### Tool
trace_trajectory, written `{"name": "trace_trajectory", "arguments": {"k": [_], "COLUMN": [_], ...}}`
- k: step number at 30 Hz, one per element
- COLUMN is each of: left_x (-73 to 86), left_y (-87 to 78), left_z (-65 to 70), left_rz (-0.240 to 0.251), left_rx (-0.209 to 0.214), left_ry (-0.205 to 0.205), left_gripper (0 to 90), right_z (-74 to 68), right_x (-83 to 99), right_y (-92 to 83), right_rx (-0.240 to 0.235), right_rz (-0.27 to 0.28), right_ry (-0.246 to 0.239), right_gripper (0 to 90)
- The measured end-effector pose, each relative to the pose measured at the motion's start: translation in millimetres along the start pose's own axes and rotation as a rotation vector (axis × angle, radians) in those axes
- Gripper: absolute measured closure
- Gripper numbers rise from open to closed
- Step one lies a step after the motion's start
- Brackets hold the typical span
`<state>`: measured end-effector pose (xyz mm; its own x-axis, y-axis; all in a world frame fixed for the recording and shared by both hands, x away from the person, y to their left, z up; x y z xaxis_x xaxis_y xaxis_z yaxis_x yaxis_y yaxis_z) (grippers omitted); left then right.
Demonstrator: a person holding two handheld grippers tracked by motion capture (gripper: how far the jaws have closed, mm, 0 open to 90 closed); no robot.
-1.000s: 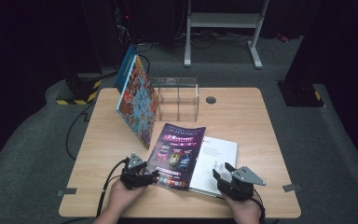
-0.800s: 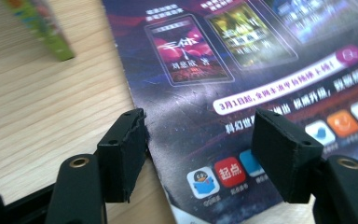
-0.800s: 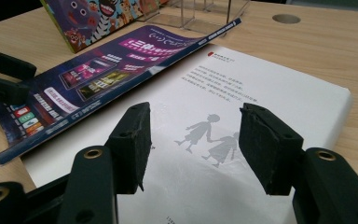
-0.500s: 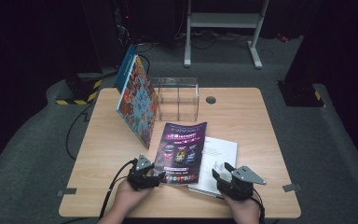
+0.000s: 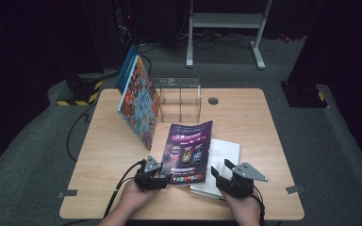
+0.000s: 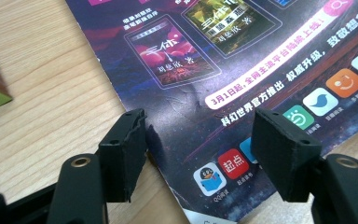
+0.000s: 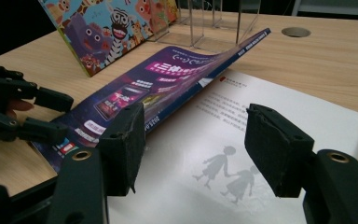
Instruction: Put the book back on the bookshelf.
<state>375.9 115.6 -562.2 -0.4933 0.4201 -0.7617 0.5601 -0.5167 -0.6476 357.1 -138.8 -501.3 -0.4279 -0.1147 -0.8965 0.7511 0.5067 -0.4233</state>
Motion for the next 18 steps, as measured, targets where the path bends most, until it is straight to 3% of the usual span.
{"name": "trace_trajectory", "arguments": {"k": [11,18], "left_x": [-3.1,-2.8], "left_y": [3.4,3.4], "left_z": [7.5,7.7], "left_rz": [0.002,0.008], "left_rx": [0.018,0.015], "left_ry": [0.035,0.034], "left_gripper": [36.6,36.7], "right_z": [-3.8,-3.3], "right_x": [-6.6,-14.2], "right_y": [10.4,25.4], "right_rx": [-0.001,0.004], "right_rz": [-0.036,-0.063], "right_ry": [0.008,0.011], "right_gripper": [33.8,33.3]}}
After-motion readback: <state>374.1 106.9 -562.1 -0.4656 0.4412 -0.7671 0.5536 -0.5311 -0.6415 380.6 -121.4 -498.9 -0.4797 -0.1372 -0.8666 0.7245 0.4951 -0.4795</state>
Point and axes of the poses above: each handheld gripper's, and its own axes: y roughly forward along the jaws, x roughly out of its underside, z roughly to its right, the point moved 6 cm from there along y, roughly forward along the jaws, and after that the axes turned 2 degrees about y, right-handed, at the moved point
